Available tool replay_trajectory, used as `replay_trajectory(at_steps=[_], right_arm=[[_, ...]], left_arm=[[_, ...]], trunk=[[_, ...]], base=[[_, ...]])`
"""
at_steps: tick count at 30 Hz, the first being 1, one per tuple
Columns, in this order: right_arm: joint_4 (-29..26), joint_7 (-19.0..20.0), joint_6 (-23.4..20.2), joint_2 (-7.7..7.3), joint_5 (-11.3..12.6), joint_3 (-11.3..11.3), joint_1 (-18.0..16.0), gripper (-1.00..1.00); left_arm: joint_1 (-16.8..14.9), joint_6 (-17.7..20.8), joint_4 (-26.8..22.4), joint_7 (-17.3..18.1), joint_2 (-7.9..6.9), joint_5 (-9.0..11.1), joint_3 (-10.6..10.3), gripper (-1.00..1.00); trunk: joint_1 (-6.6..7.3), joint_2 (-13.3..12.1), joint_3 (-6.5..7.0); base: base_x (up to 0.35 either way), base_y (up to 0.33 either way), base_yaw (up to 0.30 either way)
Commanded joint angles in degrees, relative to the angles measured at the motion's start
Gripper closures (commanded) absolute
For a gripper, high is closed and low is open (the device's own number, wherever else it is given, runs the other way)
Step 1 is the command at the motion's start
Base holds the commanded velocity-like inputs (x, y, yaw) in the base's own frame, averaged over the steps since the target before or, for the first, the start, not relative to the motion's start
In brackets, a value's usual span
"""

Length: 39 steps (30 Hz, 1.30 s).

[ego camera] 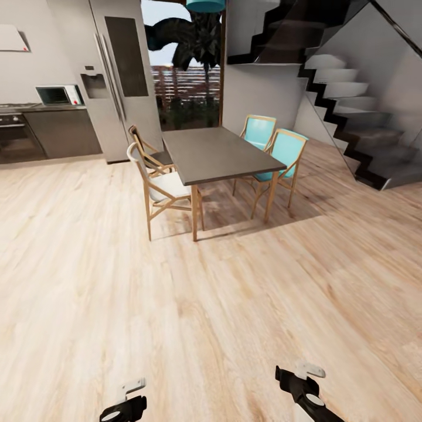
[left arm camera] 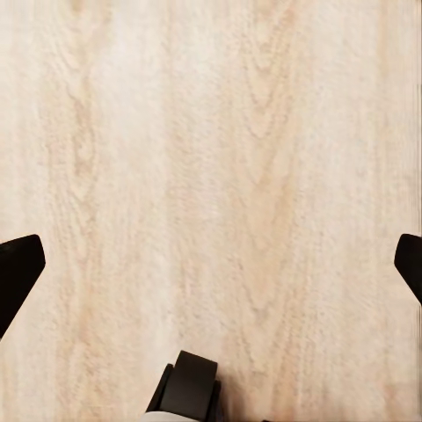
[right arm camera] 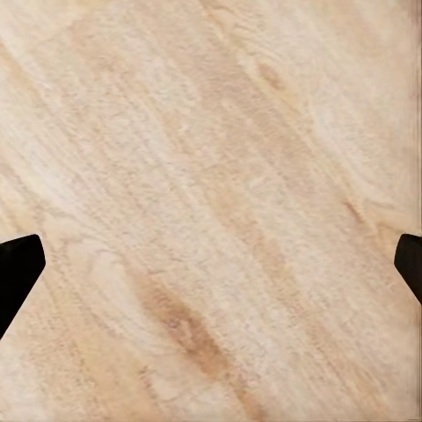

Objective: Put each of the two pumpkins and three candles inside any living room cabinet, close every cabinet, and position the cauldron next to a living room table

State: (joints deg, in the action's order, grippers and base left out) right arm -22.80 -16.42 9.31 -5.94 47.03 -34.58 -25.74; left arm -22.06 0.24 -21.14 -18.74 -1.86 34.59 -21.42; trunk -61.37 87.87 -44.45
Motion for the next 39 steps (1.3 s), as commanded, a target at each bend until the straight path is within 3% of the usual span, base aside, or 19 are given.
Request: replay_trajectory(at_steps=[1,39], right_arm=[[-0.05,-0.28,0.27,-0.04,0.61,-0.49,-0.06,-1.00],[0.04,-0.28,0.27,-0.04,0.62,-0.49,-0.08,-1.00]], left_arm=[[0.00,0.03,-0.13,-0.42,-0.07,0.48,-0.48,-1.00],[0.08,0.04,-0.13,-0.42,-0.07,0.56,-0.61,-1.00]], trunk=[[0.00,0.02,-0.04],[0.00,0.02,-0.04]], base=[[0.000,0.000,-0.277],[0.000,0.000,-0.277]])
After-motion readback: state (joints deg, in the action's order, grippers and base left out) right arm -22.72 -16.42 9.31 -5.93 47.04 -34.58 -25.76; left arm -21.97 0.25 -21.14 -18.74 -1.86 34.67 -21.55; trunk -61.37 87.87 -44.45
